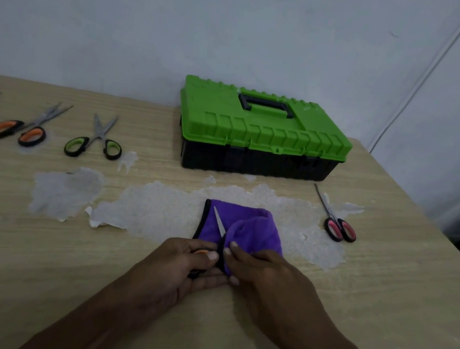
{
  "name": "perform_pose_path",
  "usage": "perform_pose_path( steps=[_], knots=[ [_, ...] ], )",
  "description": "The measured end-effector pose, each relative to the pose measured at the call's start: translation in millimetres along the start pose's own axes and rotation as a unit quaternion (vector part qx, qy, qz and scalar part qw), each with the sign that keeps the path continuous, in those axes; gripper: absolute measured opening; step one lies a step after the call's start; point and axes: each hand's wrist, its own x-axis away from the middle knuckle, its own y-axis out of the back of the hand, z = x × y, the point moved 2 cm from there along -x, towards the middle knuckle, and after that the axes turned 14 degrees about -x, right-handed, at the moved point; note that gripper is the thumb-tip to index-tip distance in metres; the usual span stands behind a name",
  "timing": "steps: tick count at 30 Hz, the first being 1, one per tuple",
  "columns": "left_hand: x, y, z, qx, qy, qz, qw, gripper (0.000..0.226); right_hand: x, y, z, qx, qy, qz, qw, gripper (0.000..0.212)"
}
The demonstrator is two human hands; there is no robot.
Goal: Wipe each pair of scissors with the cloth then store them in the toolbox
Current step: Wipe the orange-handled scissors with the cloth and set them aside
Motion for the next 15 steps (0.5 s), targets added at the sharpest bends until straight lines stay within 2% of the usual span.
perform_pose_path(
  steps=[2, 4, 7, 9, 12, 15],
  knots=[
    [3, -1, -2, -0.011, 0.001, 0.010, 1.000, 0.024, -4, 4, -6, -0.020, -0.018, -0.014, 1.000, 0.047],
    [5, -2, -3, -0.014, 0.003, 0.010, 1.000, 0.021, -12, 11, -17, 0.022, -0.048, -0.046, 0.998, 0.049],
    [6, -3, -4, -0.015, 0.004, 0.004, 1.000, 0.020, -25, 31, -31, 0.052, -0.137, -0.013, 0.989, 0.044],
    [5, -3, -4, -0.011, 0.008, 0.001, 1.000, 0.020, -22, 28, -30, 0.037, -0.129, -0.017, 0.991, 0.042],
    [4, -3, -4, -0.006, 0.009, -0.005, 1.000, 0.021, -8, 20, -5, 0.012, -0.056, -0.017, 0.998, 0.040],
    [4, -2, -4, -0.024, 0.015, 0.003, 1.000, 0.021, -12, 18, -18, 0.044, -0.084, -0.020, 0.995, 0.045]
  ],
)
